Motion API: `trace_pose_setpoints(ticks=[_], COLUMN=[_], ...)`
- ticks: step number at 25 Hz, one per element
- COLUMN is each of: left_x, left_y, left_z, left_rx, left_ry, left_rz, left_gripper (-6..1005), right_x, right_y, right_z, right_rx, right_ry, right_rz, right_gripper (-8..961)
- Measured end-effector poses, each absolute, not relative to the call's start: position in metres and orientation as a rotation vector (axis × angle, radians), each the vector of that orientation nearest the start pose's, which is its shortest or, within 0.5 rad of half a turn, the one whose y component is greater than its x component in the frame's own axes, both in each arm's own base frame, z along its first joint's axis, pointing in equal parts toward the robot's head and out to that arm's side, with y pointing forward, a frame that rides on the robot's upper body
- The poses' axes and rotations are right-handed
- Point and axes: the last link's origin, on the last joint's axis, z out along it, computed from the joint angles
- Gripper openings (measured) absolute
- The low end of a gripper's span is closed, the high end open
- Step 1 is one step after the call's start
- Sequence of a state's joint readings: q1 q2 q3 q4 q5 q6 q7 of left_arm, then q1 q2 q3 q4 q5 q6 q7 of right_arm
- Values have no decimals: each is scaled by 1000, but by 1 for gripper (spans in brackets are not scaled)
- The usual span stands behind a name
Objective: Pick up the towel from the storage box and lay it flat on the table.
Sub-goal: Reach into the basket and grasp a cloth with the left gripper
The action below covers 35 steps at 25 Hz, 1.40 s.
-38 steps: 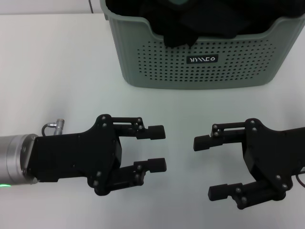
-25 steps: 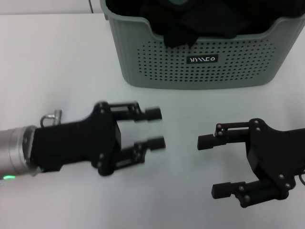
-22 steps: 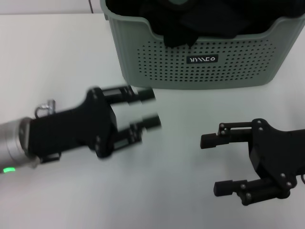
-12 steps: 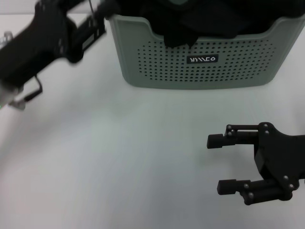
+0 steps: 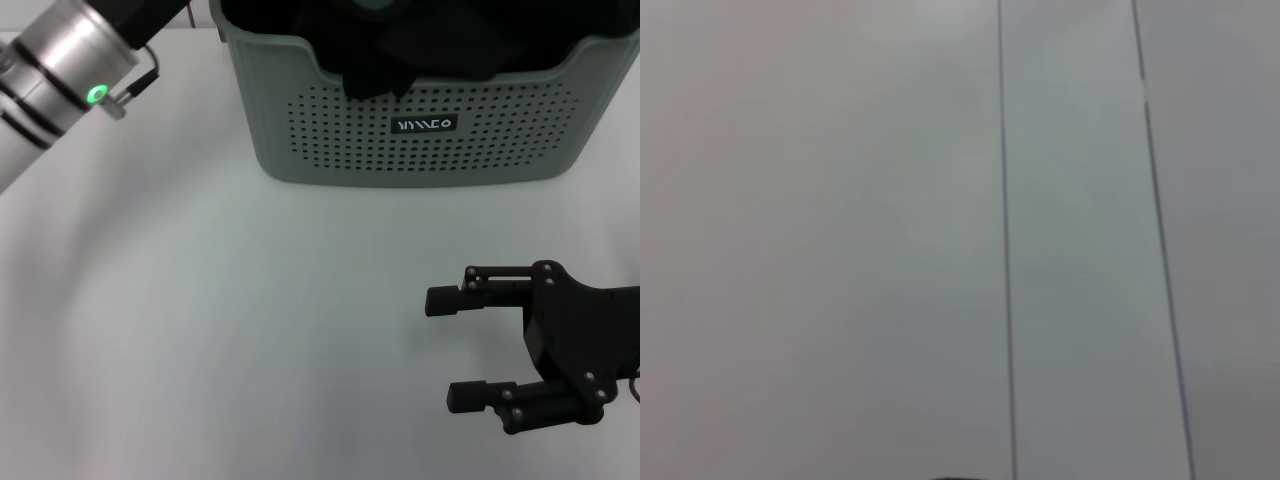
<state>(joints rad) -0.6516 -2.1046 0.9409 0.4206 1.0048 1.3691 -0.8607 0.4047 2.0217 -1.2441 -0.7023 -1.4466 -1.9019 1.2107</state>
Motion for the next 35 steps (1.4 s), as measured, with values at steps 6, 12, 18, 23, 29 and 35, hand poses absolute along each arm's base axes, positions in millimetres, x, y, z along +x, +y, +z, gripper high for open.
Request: trace_pose_setpoints(ticks=[6, 12, 18, 23, 29, 35], left_x=[-174, -177, -185, -188, -182, -178], left_y=[411, 415, 410, 417, 430, 438], left_z=[7, 13, 27, 29, 16, 17], left_rx=[-2038, -1957, -1900, -1885, -1918, -1909], left_ry=[-280, -216, -156, -121, -60, -78], left_rz=[-1233, -1186, -1160, -1075, -926, -909], left_gripper=[410, 400, 391, 382, 372, 362], right_x=[208, 207, 206, 203, 202, 203], right_y=[259, 259, 261, 263, 264, 264], right_z=[-2, -2, -2, -3, -3, -3], right_rx=[-3022, -3019, -3022, -3027, -3030, -3030], right_ry=[102, 89, 79, 65, 58, 66], right_rz=[1268, 1273, 1271, 1270, 1267, 1268], right_gripper=[723, 723, 722, 722, 722, 722])
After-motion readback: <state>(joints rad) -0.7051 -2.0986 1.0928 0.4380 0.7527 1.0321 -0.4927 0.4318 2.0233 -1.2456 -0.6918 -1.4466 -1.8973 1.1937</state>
